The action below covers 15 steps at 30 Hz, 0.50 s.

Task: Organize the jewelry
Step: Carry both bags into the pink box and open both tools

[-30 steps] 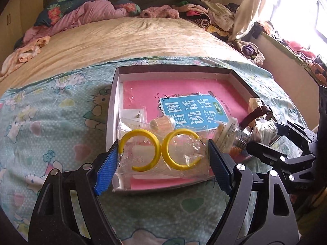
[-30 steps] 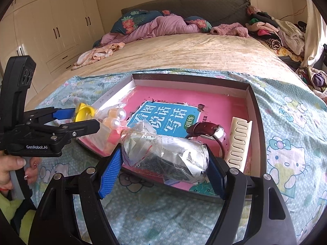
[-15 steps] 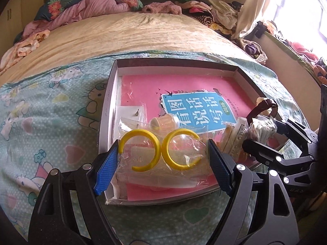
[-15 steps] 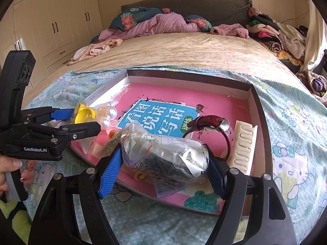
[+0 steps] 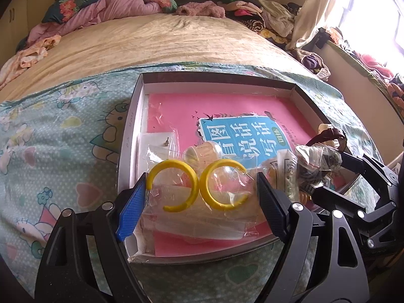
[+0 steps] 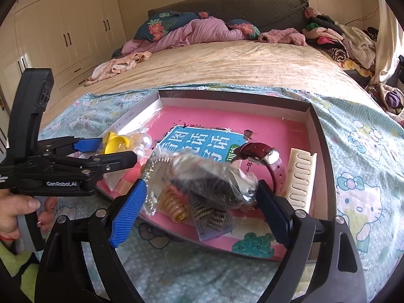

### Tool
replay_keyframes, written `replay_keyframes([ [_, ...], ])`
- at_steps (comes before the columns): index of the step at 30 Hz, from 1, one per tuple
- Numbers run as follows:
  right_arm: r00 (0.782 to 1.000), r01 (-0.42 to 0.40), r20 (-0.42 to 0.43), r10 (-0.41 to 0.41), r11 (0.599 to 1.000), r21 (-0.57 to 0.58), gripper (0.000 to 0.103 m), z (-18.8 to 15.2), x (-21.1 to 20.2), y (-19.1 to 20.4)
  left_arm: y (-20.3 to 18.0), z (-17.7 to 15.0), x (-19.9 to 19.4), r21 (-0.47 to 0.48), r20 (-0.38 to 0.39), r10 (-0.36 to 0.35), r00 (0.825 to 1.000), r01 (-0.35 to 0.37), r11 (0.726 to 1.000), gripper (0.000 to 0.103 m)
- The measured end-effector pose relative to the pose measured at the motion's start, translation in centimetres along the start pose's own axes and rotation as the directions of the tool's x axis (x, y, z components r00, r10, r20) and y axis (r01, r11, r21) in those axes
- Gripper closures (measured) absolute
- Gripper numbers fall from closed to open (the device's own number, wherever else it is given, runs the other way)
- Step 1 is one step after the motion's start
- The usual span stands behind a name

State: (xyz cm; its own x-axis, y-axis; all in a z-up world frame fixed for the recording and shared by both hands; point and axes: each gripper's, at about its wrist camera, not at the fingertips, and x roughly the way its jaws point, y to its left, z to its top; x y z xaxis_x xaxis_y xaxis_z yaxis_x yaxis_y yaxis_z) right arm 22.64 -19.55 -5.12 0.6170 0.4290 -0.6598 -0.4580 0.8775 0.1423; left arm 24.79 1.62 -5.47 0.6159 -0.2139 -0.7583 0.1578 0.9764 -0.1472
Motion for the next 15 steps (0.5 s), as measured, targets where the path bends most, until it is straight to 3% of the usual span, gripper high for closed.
replay_keyframes([
  [15, 0.999, 0.024, 0.035, -0.025, 0.999, 0.021, 0.009, -0.5, -4.1, -0.3, -0.3, 0.2, -0.9, 0.005, 0.002, 0.005, 1.0, -0.005, 1.0, 0.024],
])
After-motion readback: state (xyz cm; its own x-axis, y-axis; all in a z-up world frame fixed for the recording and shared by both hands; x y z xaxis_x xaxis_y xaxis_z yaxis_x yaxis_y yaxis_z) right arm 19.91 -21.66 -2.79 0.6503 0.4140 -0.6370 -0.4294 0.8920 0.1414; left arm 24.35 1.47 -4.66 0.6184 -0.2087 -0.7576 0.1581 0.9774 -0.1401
